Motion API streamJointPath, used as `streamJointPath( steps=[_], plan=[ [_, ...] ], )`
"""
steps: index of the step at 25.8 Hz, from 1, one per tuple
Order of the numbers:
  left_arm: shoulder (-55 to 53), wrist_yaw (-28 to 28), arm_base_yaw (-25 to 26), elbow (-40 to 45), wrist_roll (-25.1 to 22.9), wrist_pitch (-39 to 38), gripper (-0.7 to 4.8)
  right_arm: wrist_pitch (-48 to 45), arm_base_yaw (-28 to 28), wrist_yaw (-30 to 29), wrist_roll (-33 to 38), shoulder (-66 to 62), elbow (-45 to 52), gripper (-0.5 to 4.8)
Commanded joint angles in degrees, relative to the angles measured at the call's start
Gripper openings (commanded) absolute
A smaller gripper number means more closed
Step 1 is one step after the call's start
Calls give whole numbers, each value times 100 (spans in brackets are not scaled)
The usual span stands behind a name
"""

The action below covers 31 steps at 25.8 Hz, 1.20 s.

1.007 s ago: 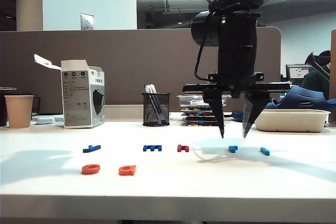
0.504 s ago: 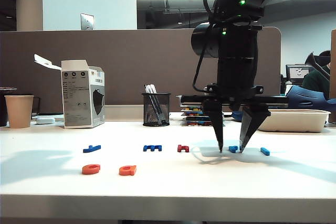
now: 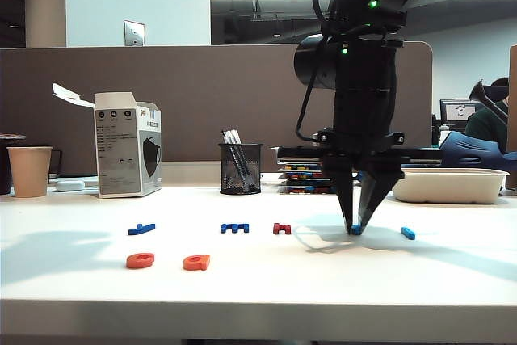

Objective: Select the appropriate letters from the row of letter magnets placed on the table to arrange into the word "car".

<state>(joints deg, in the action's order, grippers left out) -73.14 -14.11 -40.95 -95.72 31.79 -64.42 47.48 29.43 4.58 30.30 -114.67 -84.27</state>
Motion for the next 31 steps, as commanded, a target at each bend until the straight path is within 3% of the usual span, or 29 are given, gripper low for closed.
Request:
streamJointPath(
  steps=[1,7,12,22,31],
  plan=[
    [15,-9,0,-20,-4,39,-6,31,0,0,-33,-4,22,8],
    [15,-9,0,-20,-4,39,-6,341,31,-361,105,15,22,-8],
    [15,-9,0,-20,-7,52,-6,313,271,-188,404,264,20,-8],
    [15,-20,0,-20,-7,68,-6,-94,1438,-9,1327,352,22,-9],
    [15,-20,0,-20,-7,68,-6,-68,1770,-20,1543,352,22,-9]
  ],
)
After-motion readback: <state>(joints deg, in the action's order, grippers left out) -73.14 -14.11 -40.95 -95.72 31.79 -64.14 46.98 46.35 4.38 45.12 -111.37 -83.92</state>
